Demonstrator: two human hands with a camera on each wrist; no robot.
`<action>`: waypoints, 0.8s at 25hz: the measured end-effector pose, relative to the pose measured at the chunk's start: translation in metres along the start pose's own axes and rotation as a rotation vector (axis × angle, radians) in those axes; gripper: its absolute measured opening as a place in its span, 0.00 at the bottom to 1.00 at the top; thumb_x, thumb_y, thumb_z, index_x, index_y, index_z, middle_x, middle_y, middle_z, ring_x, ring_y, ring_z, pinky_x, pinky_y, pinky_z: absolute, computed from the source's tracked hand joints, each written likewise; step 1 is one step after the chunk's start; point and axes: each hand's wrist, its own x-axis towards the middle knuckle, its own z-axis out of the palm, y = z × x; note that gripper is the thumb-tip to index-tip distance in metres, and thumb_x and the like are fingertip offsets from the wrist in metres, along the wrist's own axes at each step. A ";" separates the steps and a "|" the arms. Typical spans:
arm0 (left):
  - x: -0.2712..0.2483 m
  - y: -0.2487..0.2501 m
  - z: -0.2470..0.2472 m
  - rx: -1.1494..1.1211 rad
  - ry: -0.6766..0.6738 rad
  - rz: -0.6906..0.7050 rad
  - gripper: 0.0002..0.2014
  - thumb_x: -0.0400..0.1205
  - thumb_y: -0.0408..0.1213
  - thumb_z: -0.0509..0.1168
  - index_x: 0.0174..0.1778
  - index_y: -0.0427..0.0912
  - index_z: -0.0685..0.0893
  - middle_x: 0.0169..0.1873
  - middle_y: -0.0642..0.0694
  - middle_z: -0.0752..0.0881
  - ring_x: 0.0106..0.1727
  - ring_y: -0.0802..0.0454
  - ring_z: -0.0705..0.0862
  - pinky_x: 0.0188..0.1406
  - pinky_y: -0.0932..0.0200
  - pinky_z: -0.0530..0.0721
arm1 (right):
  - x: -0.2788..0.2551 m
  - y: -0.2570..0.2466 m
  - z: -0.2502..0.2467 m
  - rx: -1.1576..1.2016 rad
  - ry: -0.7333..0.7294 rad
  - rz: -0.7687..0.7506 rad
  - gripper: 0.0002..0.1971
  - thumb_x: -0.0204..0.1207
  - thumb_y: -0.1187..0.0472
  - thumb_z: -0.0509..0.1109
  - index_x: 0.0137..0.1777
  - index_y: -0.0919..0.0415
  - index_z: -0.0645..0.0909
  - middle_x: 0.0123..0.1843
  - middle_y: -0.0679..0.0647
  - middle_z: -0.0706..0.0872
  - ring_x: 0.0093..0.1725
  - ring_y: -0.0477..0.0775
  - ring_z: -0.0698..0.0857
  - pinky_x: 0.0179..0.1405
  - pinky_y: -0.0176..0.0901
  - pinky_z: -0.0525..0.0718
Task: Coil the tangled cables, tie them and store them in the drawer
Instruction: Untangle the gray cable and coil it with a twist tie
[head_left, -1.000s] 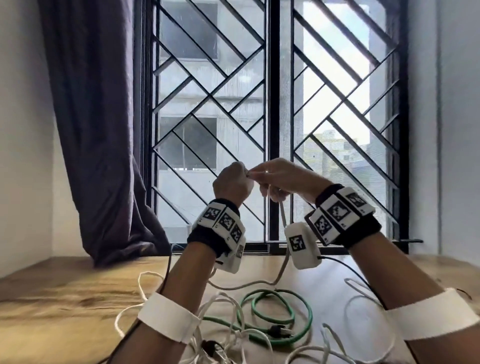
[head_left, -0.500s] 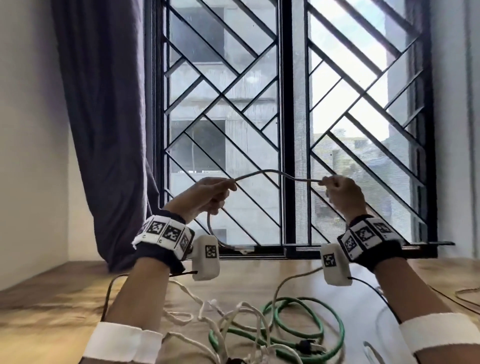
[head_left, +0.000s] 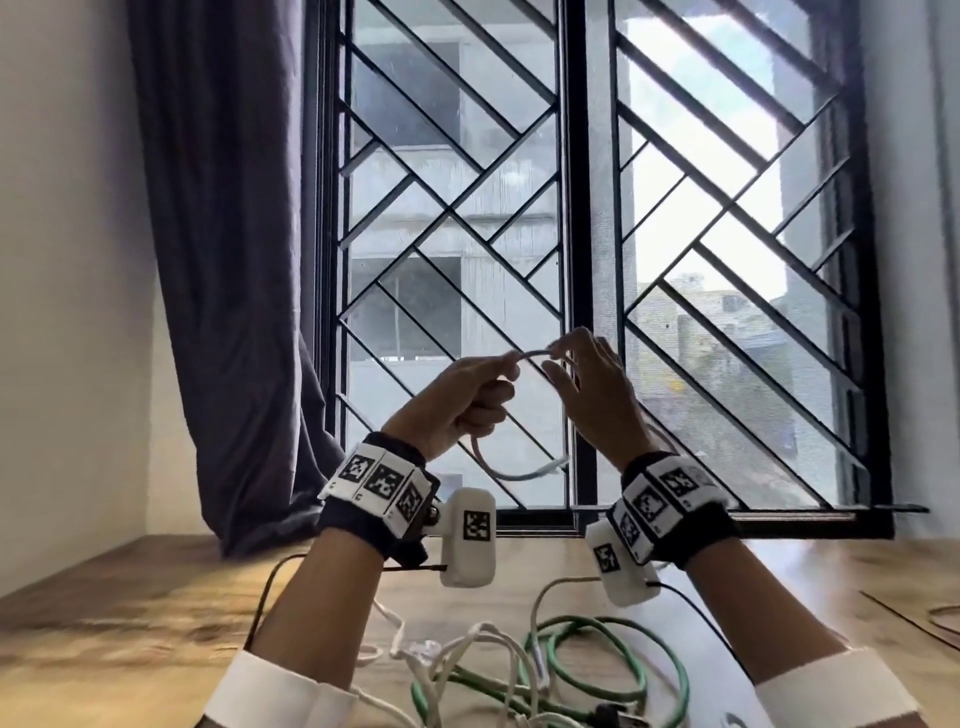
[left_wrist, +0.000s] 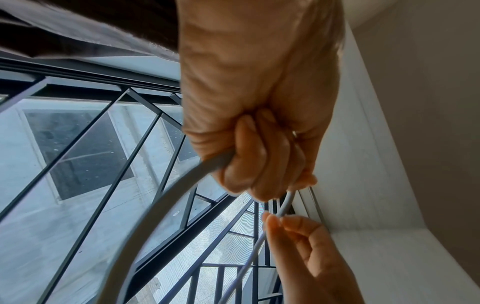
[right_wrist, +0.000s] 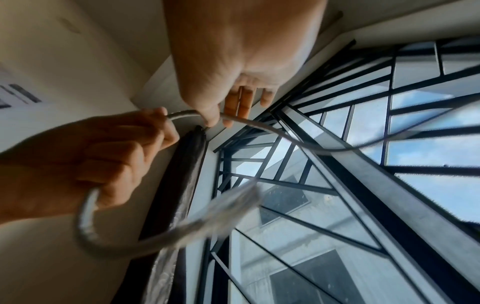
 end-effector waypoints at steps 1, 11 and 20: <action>0.000 -0.001 0.000 -0.030 -0.022 -0.014 0.15 0.87 0.46 0.55 0.34 0.47 0.73 0.18 0.58 0.59 0.17 0.62 0.55 0.15 0.68 0.50 | 0.001 0.003 -0.003 0.001 -0.012 0.019 0.04 0.78 0.61 0.67 0.48 0.61 0.76 0.45 0.48 0.81 0.47 0.51 0.80 0.47 0.50 0.79; 0.006 -0.005 -0.006 -0.574 0.117 0.172 0.19 0.88 0.49 0.47 0.31 0.47 0.66 0.15 0.55 0.66 0.11 0.63 0.61 0.08 0.72 0.57 | -0.044 0.024 0.015 -0.157 -0.267 0.196 0.14 0.81 0.61 0.60 0.62 0.47 0.64 0.42 0.48 0.85 0.39 0.62 0.85 0.33 0.44 0.74; 0.007 -0.013 -0.036 -0.300 0.594 0.275 0.12 0.89 0.41 0.48 0.62 0.38 0.70 0.65 0.38 0.77 0.65 0.37 0.78 0.58 0.39 0.82 | -0.022 -0.033 0.018 -0.209 -1.002 0.010 0.17 0.81 0.48 0.63 0.69 0.44 0.75 0.41 0.50 0.86 0.45 0.53 0.83 0.43 0.40 0.72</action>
